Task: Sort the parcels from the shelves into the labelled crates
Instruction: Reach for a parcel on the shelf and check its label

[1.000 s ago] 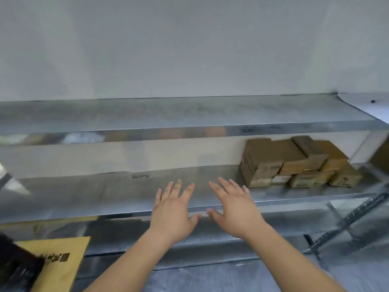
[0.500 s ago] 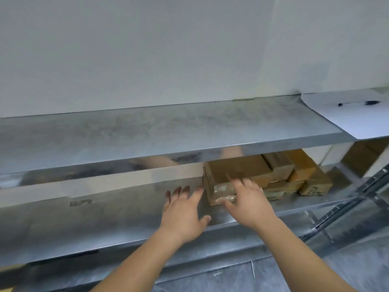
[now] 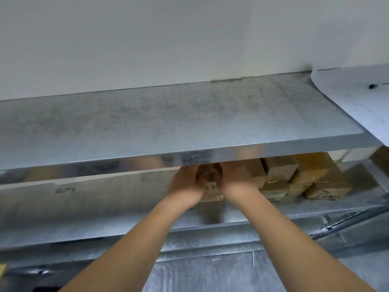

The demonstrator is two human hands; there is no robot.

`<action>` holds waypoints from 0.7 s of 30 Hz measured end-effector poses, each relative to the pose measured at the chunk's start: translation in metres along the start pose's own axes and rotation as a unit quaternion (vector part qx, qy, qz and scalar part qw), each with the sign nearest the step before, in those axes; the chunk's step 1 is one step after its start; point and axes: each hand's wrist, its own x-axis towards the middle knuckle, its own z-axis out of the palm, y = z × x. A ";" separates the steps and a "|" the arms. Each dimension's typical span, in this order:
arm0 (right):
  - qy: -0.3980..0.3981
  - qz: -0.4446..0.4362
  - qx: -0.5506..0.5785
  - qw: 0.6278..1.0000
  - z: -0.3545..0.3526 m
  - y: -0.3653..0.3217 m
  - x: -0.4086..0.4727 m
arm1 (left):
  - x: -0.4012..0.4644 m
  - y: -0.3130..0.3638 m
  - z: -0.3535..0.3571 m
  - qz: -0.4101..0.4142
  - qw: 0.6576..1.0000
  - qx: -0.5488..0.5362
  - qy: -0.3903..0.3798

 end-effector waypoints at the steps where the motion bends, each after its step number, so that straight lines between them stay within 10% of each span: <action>1: -0.001 0.013 0.009 1.000 -0.002 -0.002 0.002 | 0.000 0.000 0.000 -0.006 1.000 0.010 0.015; 11: 0.025 0.066 0.189 0.979 0.012 -0.026 -0.008 | -0.049 -0.014 -0.028 -0.102 0.984 -0.118 0.091; 21: -0.057 -0.159 0.236 0.957 0.077 -0.087 -0.049 | -0.151 -0.104 -0.057 -0.109 0.981 -0.087 0.135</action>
